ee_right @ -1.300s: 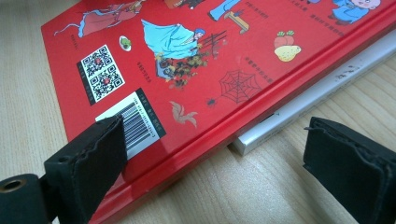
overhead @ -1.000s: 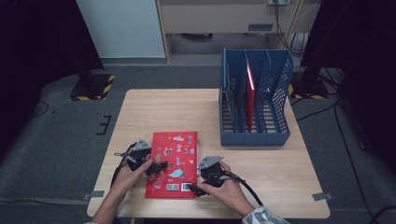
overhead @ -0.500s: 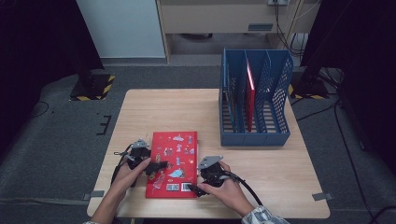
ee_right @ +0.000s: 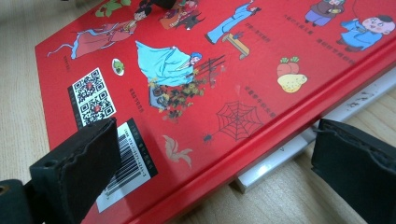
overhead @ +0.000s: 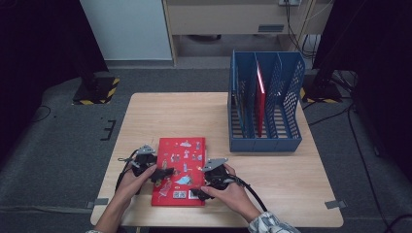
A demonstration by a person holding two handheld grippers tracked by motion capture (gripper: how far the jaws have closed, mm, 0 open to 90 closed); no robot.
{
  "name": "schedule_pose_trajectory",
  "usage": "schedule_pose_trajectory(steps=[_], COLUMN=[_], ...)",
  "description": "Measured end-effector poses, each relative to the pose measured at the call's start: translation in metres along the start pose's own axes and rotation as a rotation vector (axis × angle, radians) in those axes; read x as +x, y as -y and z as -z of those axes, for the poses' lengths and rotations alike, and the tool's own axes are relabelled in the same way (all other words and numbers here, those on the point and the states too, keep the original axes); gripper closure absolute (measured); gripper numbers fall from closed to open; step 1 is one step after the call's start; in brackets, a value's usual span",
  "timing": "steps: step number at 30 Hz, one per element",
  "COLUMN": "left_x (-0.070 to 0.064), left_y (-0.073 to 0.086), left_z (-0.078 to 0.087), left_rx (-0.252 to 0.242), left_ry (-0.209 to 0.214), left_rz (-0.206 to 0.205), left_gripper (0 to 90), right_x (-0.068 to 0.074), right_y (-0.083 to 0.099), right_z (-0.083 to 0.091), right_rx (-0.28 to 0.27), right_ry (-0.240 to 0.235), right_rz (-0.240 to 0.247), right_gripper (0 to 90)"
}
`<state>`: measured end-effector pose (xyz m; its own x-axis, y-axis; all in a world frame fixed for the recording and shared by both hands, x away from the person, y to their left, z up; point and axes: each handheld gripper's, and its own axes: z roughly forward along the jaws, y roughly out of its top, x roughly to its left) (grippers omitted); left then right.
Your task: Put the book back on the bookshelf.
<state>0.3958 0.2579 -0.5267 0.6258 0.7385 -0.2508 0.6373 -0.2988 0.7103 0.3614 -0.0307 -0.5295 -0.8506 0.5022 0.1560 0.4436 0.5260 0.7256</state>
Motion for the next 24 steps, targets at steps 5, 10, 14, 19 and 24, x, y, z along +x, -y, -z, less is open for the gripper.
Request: schedule_pose_trajectory(steps=[5, 10, 14, 19, 24], left_x=[0.0000, 0.0008, 0.0002, -0.0009, -0.0063], left_y=[0.0000, -0.0003, -0.0009, -0.0029, -0.0031], left_z=[0.0018, 0.0038, 0.0048, 0.0091, 0.0036], left_rx=[-0.003, -0.012, -0.006, -0.057, -0.019], left_ry=[0.000, 0.004, 0.003, 0.043, 0.030], left_rz=[-0.001, -0.005, -0.011, 0.001, -0.024], left_gripper=[6.3, 8.9, 9.7, 15.5, 15.6], right_x=[0.0001, -0.0002, -0.0003, -0.0008, -0.0062], right_y=[0.0001, 0.0000, -0.0005, -0.0011, 0.0009], right_z=[-0.0004, -0.0004, -0.0005, 0.0000, 0.0005], right_rx=[-0.004, -0.002, -0.002, 0.003, 0.005], right_ry=[0.001, 0.001, 0.003, 0.013, -0.014], right_rz=[0.000, 0.002, -0.003, -0.011, -0.055], right_gripper=[1.2, 1.1, 1.4, 2.8, 3.2])
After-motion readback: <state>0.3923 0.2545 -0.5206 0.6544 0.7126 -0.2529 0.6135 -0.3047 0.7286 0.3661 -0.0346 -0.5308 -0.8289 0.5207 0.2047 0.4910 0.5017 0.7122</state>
